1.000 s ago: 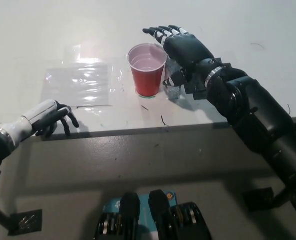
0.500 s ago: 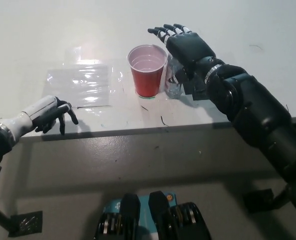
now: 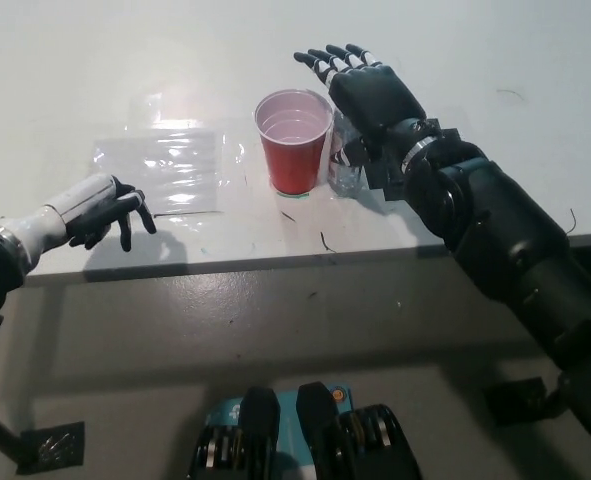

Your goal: The robot uses its right hand to press the hand soap kept in the middle of the table to get liquid hand soap out

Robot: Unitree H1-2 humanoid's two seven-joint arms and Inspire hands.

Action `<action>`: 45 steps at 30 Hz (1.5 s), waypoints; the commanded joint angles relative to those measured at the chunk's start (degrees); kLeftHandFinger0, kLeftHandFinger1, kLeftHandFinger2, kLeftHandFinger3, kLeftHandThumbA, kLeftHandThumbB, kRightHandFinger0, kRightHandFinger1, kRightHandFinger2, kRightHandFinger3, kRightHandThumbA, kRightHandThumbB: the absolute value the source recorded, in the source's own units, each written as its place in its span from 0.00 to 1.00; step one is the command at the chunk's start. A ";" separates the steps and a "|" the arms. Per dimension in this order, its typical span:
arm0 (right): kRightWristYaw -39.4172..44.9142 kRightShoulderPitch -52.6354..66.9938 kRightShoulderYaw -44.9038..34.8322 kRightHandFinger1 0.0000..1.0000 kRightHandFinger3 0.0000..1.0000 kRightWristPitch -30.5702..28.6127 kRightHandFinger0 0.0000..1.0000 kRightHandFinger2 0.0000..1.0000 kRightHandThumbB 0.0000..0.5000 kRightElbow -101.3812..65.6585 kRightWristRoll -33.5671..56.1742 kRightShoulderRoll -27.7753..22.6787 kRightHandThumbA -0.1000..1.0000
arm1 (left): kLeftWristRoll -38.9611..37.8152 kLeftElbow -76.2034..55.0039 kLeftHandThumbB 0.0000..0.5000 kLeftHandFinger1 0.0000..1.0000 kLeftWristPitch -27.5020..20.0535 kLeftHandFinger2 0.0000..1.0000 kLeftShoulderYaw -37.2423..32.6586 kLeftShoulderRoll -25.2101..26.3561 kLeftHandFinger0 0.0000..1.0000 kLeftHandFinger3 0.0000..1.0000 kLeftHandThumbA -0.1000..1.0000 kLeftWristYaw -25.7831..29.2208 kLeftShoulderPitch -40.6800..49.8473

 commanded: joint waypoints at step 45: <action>-6.01 9.19 -4.30 1.00 1.00 1.61 1.00 1.00 1.00 8.51 2.66 5.85 1.00 | 1.00 1.18 0.53 0.12 -0.66 0.34 0.24 3.00 0.14 0.64 1.00 -4.58 -8.04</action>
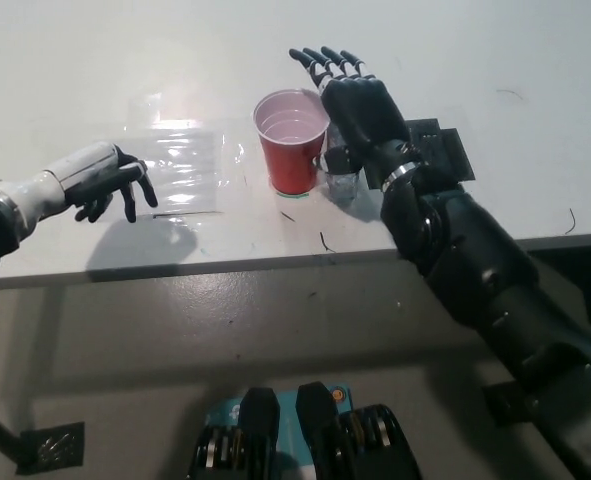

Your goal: The robot uses its right hand to press the hand soap kept in the middle of the table to get liquid hand soap out

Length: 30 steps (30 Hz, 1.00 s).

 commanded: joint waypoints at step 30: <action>-5.34 7.95 0.03 1.00 1.00 -1.58 1.00 1.00 1.00 10.64 1.46 3.14 1.00 | 1.63 -0.14 0.54 0.14 -0.53 0.34 0.27 2.39 0.17 0.64 1.00 -2.15 -3.89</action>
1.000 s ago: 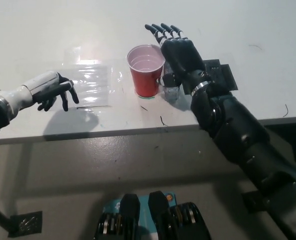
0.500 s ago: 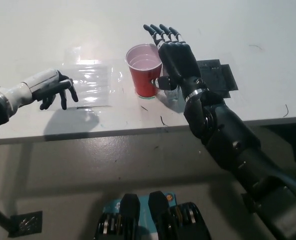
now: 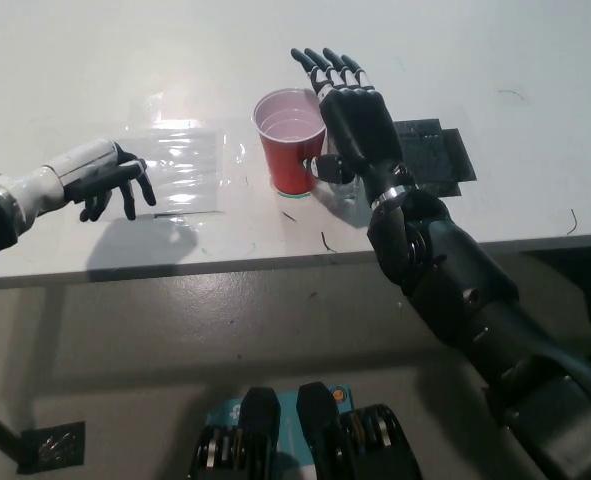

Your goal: The robot uses its right hand to press the hand soap kept in the middle of the table to get liquid hand soap out

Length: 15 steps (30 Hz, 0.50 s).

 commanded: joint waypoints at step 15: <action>8.40 5.33 0.11 1.00 1.00 2.33 1.00 1.00 1.00 -4.30 1.80 -3.48 1.00 | 0.56 -2.23 0.56 0.12 0.62 0.32 0.73 1.61 0.14 0.63 1.00 -0.36 1.30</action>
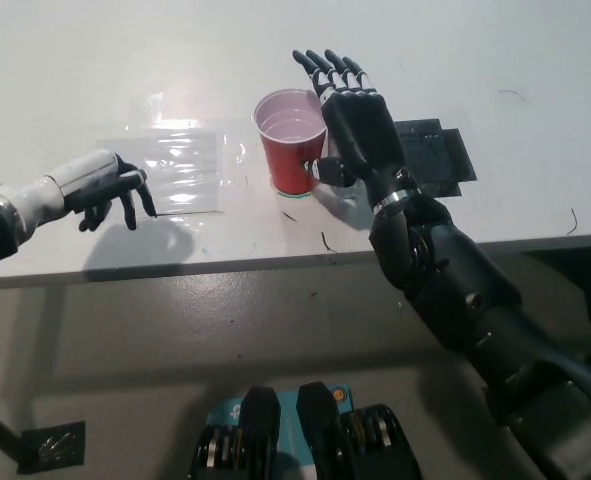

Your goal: The robot uses its right hand to press the hand soap kept in the middle of the table to get liquid hand soap out

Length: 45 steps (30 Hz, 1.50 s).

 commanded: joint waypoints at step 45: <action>32.64 13.30 -23.90 1.00 1.00 16.71 1.00 1.00 0.97 -58.27 11.82 -22.52 1.00 | -1.56 -1.84 0.67 0.09 -1.33 0.32 4.65 1.52 0.06 0.62 1.00 1.06 7.44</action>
